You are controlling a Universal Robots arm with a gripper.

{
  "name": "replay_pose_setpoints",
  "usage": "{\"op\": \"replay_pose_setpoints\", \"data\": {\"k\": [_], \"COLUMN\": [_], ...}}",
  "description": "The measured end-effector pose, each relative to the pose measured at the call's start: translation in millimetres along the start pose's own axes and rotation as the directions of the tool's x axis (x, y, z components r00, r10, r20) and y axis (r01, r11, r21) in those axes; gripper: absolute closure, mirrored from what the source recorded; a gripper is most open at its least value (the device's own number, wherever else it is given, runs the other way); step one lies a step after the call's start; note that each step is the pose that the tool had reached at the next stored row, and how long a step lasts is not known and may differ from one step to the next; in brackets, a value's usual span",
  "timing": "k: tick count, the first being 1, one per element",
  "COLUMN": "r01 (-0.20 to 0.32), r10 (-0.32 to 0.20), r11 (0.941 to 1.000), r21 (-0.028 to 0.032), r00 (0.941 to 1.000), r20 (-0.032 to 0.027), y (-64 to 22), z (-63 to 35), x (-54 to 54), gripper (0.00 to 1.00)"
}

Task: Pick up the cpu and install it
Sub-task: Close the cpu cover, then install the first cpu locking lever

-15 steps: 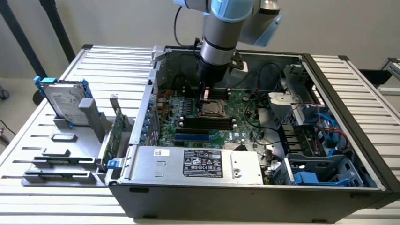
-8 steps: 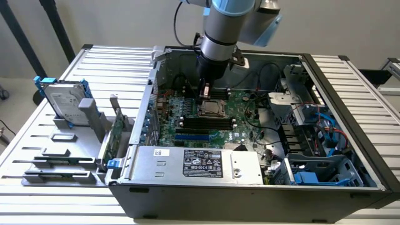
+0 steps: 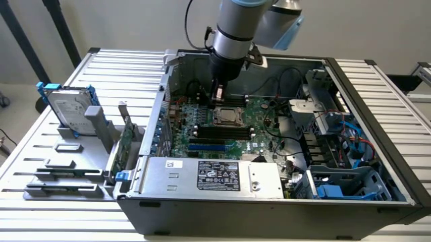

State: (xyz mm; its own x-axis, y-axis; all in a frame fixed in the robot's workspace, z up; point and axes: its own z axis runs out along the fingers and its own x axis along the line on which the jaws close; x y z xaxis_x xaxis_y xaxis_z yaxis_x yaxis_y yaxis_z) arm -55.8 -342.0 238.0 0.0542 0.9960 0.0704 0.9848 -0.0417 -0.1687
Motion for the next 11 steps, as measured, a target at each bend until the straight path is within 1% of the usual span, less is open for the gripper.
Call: {"op": "replay_pose_setpoints", "data": {"k": [11], "r01": [0.000], "r10": [0.000], "r11": [1.0000], "r21": [0.0000], "r00": [1.0000], "r20": [-0.0001], "y": [-0.3], "z": [-0.1], "x": [-0.2], "gripper": [0.89]}}
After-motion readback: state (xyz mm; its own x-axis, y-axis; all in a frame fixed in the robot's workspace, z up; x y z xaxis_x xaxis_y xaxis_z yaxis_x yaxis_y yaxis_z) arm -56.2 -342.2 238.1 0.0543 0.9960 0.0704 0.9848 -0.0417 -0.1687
